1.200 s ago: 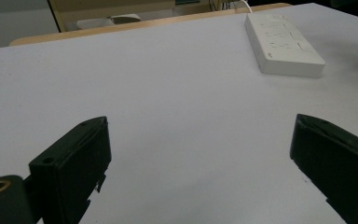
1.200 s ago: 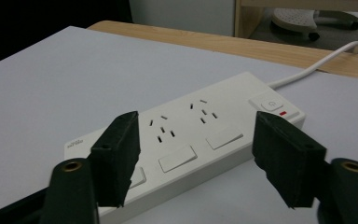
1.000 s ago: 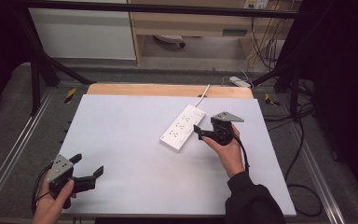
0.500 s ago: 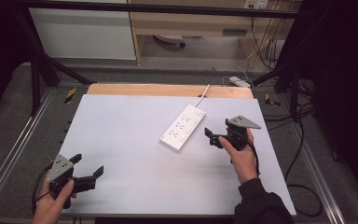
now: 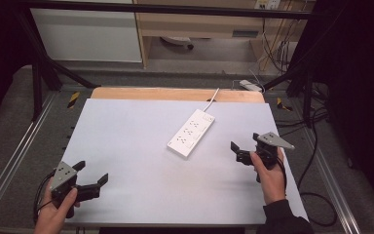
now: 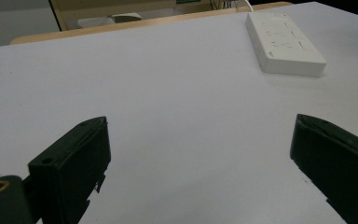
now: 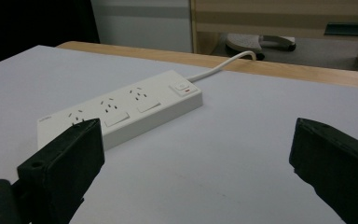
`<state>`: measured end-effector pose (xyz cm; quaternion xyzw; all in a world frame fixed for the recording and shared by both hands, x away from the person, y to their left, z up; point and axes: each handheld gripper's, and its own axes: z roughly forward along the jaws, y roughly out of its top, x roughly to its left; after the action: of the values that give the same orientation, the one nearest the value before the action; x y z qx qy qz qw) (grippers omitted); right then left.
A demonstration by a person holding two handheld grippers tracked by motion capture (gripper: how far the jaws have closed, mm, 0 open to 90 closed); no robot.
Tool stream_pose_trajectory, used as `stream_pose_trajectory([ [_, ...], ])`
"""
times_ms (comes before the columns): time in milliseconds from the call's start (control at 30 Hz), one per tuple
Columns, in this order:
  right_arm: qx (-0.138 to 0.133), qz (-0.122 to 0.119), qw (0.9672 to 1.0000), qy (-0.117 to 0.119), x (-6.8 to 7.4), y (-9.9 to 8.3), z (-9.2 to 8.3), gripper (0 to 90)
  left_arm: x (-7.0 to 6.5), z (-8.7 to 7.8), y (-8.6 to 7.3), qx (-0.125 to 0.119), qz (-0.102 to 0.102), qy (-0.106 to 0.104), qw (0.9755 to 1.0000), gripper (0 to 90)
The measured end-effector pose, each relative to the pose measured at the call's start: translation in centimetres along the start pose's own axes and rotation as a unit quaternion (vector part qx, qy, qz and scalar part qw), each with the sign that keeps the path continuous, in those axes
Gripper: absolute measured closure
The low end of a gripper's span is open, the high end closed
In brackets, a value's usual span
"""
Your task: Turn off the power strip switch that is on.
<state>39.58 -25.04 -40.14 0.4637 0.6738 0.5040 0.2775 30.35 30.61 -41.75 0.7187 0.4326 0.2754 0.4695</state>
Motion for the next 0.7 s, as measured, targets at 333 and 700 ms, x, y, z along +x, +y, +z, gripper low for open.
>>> stream_pose_trajectory([
  [333,0.013,0.001,0.9998,-0.017,-1.6,-1.2,-2.4,4.9,0.0,0.0,0.0,0.0,0.0,0.0,1.0,4.9],
  [700,0.033,-0.006,0.9994,-0.013,-1.7,-3.1,-3.5,5.1,0.0,0.0,0.0,0.002,-0.003,0.001,1.0,4.9],
])
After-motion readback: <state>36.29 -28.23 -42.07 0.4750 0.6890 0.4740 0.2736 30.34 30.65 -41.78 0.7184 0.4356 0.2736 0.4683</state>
